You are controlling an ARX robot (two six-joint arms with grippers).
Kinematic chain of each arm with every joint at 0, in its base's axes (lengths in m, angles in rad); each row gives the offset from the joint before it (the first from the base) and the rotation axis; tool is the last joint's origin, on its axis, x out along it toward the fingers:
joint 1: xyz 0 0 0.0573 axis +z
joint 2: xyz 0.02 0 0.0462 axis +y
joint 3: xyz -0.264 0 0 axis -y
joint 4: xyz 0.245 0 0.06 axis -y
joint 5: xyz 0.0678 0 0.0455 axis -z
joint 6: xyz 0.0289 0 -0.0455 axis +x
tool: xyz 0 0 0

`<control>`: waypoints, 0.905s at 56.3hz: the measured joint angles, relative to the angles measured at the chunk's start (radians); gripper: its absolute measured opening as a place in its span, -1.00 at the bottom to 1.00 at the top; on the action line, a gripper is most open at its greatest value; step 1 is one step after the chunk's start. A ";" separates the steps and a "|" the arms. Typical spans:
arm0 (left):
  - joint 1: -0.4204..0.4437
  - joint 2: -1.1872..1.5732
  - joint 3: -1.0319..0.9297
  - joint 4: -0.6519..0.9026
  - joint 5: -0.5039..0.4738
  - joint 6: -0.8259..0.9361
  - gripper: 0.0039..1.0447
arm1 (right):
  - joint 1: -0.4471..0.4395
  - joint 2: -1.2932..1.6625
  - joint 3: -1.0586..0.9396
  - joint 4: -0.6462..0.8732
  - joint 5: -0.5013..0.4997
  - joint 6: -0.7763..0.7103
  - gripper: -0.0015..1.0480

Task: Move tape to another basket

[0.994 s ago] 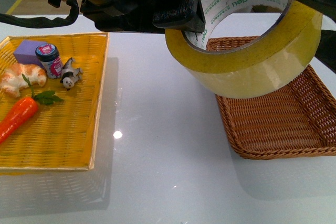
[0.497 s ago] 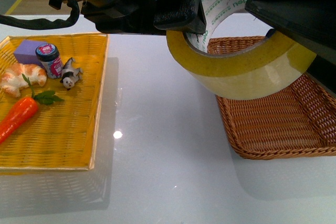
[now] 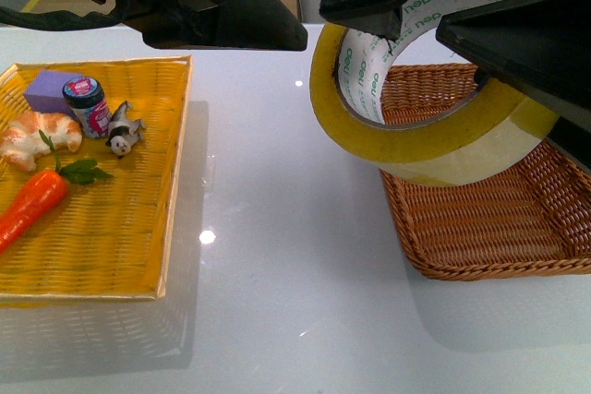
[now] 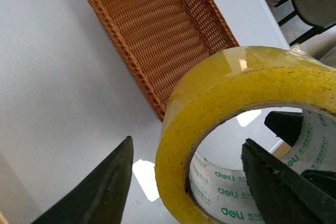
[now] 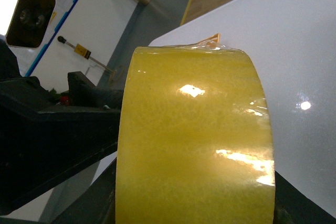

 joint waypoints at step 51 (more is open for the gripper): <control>0.289 -0.506 -0.644 0.848 -0.576 0.279 -0.54 | -0.286 -0.002 -0.011 -0.060 -0.092 -0.043 -0.13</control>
